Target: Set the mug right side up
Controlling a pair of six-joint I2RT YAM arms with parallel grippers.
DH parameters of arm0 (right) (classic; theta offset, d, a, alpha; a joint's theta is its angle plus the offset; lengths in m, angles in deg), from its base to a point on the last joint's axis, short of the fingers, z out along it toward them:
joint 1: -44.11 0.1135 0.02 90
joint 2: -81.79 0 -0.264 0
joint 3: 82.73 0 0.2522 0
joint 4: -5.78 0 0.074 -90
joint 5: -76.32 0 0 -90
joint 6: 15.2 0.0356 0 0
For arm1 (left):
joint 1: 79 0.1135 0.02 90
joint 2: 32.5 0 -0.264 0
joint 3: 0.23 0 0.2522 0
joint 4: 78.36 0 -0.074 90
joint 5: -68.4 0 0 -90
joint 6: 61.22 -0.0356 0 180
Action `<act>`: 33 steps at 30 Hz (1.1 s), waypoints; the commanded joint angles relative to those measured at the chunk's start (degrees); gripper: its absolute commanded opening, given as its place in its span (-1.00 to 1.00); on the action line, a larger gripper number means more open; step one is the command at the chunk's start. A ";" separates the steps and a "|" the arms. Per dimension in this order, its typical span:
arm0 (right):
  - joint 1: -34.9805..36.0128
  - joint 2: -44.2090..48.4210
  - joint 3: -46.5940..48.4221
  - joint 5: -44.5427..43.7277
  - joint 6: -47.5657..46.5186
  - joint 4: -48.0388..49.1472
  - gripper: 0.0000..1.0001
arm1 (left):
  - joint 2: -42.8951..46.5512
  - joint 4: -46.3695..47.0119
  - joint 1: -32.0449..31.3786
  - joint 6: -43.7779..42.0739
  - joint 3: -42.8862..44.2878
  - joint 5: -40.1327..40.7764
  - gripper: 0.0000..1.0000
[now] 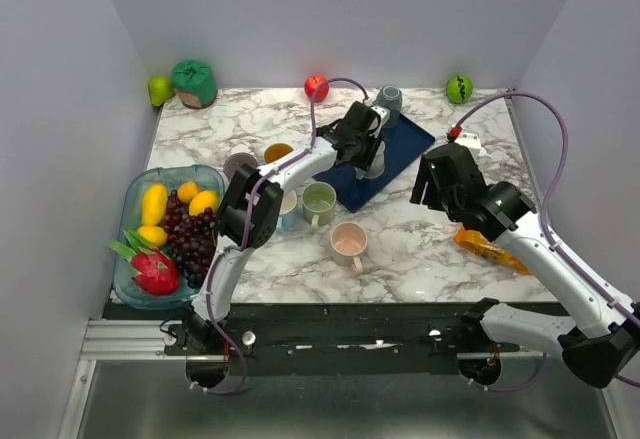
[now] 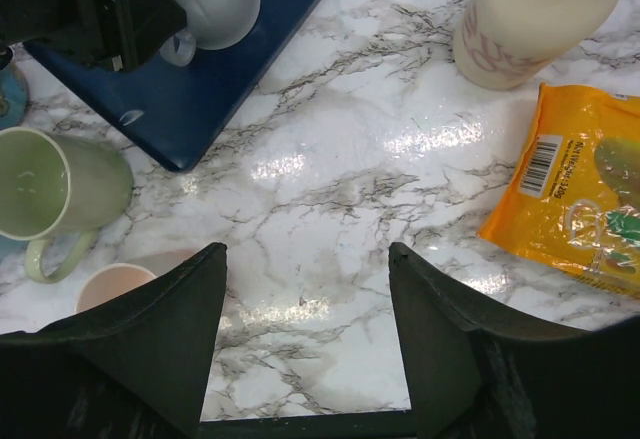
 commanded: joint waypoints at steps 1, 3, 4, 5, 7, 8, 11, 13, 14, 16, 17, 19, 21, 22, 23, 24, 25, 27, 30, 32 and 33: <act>-0.48 0.27 -0.59 -2.05 0.44 0.65 0.45 | -4.10 -2.94 -0.09 -0.66 2.60 -1.20 0.04; -0.48 0.27 -0.67 -2.14 0.44 0.56 0.45 | -4.63 -3.38 -0.09 -0.49 3.39 -1.64 0.01; -0.48 0.27 -0.67 -2.14 0.44 0.65 0.45 | -4.98 -3.30 -0.09 -0.57 3.31 -1.73 0.00; -0.48 0.27 -0.67 -2.05 0.44 0.65 0.45 | -4.98 -3.29 -0.09 -0.49 3.39 -1.82 -0.03; -0.48 0.36 -0.67 -2.05 0.52 0.65 0.45 | -5.25 -3.21 -0.09 -0.40 3.39 -1.90 -0.12; -0.48 0.36 -0.67 -2.05 0.61 0.56 0.45 | -5.16 -3.12 -0.09 -0.48 3.57 -1.90 -0.14; -0.57 0.36 -0.67 -2.14 0.61 0.47 0.45 | -5.16 -2.94 -0.09 -0.49 4.00 -1.38 -0.22; -0.48 0.45 -0.67 -1.96 0.61 0.56 0.45 | -5.07 -2.85 -0.09 -0.40 4.36 -0.94 -0.19; -0.48 0.45 -0.67 -1.96 0.61 0.56 0.45 | -5.16 -2.94 -0.09 -0.48 4.71 -0.94 -0.09; -0.48 0.62 -0.76 -1.96 0.70 0.48 0.45 | -4.90 -2.94 -0.09 -0.40 4.89 -0.76 0.05; -0.48 0.54 -0.85 -1.96 0.70 0.56 0.45 | -4.81 -3.03 -0.09 -0.57 4.97 -0.59 0.06; -0.48 0.71 -1.02 -1.96 0.96 0.56 0.45 | -4.55 -3.03 -0.09 -0.57 5.06 -0.32 0.08; -0.48 0.89 -1.11 -1.96 0.88 0.39 0.45 | -4.37 -2.94 -0.09 -0.75 5.06 -0.24 0.08; -0.48 1.06 -1.20 -1.96 0.96 0.39 0.45 | -4.37 -2.94 -0.09 -0.75 5.15 -0.15 0.06; -0.48 1.06 -1.20 -2.05 0.96 0.39 0.45 | -4.37 -3.03 -0.09 -0.75 5.32 -0.06 0.04; -0.48 1.06 -1.29 -2.14 1.05 0.47 0.45 | -4.37 -3.03 -0.09 -0.92 5.33 -0.15 0.01; -0.48 1.15 -1.38 -2.05 1.14 0.47 0.45 | -4.54 -3.12 -0.17 -0.92 5.33 -0.15 -0.05; -0.48 1.24 -1.29 -1.96 1.05 0.39 0.45 | -4.63 -3.29 -0.09 -0.84 5.42 -0.15 -0.12; -0.48 1.33 -1.46 -1.96 1.14 0.39 0.45 | -4.72 -3.38 -0.09 -0.75 5.41 0.20 -0.32; -0.48 1.42 -1.46 -1.87 1.23 0.30 0.45 | -4.55 -3.47 -0.09 -0.92 5.50 0.21 -0.56; -0.48 1.50 -1.46 -1.79 1.23 0.39 0.45 | -4.55 -3.47 -0.09 -0.84 5.50 0.12 -0.61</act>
